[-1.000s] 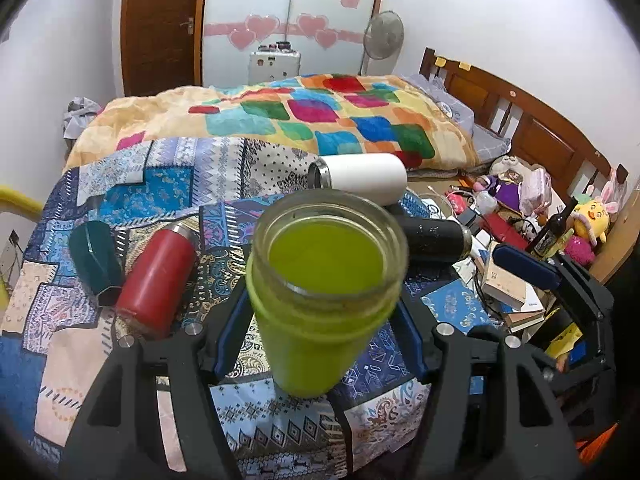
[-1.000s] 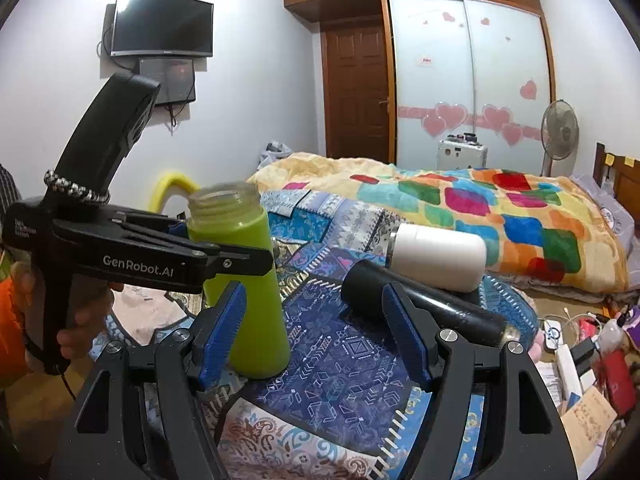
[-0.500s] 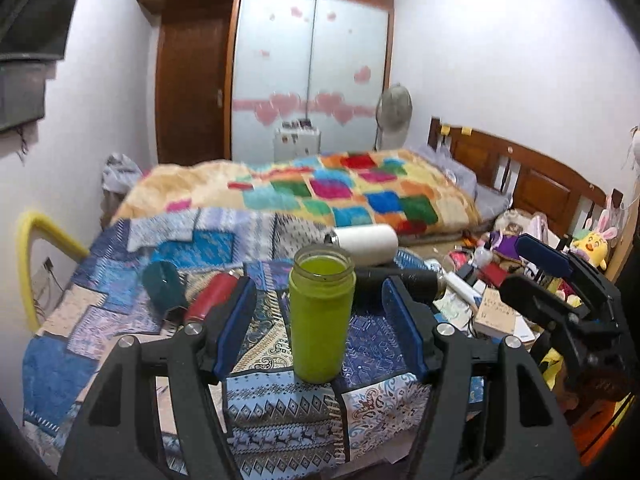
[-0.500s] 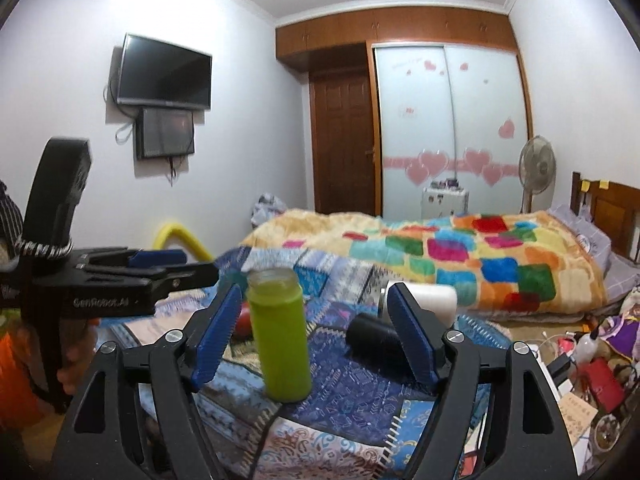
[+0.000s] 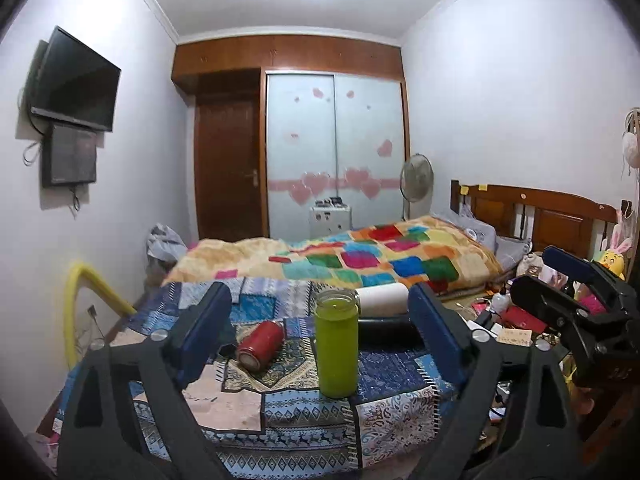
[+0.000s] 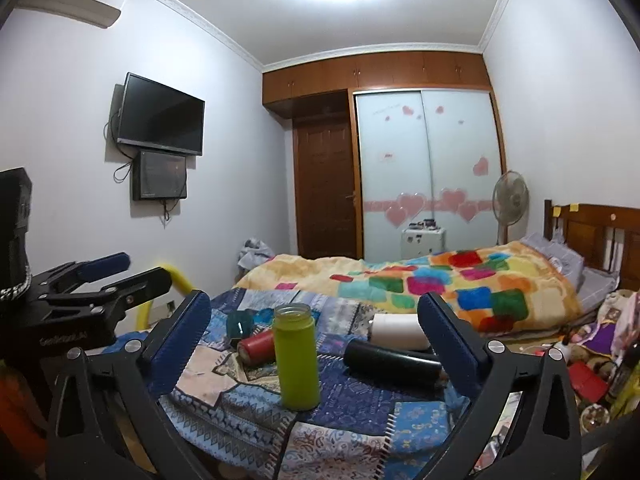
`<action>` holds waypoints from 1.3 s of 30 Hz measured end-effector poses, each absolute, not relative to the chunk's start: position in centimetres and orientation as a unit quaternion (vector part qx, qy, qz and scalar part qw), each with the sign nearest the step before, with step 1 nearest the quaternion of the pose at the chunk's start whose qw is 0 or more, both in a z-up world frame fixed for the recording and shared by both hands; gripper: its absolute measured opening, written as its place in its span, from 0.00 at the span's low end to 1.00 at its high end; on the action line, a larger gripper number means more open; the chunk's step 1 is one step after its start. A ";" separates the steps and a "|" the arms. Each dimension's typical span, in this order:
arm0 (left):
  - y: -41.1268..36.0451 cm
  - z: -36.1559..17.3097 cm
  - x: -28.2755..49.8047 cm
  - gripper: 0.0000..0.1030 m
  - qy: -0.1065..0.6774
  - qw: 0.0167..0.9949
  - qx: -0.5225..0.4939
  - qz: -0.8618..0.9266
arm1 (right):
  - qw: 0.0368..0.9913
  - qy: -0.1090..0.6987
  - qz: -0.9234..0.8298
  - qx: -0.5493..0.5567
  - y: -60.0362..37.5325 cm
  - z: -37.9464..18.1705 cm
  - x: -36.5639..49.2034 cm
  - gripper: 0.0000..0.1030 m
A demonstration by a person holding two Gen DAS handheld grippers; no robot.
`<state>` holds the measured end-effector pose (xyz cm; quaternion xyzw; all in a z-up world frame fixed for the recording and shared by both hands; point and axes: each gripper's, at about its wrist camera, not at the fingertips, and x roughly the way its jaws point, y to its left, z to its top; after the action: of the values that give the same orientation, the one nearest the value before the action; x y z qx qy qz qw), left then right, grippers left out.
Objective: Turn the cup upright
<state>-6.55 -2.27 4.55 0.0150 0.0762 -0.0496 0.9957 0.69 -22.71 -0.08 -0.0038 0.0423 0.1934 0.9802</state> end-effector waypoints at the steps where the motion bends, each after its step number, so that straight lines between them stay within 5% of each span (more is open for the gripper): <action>1: -2.2 4.5 -6.6 0.93 0.073 0.996 0.015 -0.047 | 0.980 0.042 0.193 -0.003 -22.7 -0.1 0.6 1.00; 6: -2.4 4.1 -8.4 1.00 0.052 0.998 0.016 -0.033 | 0.981 0.043 0.191 0.004 -22.9 -0.1 -0.1 1.00; 39: -1.4 3.6 -9.1 1.00 0.046 0.999 -0.005 -0.019 | 0.983 0.038 0.182 0.003 -22.9 -0.4 -1.3 1.00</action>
<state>-9.06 -1.38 3.56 -0.0052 0.0461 -0.0191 0.9987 -1.29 -22.86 -0.36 0.0026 0.0377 0.1823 0.9825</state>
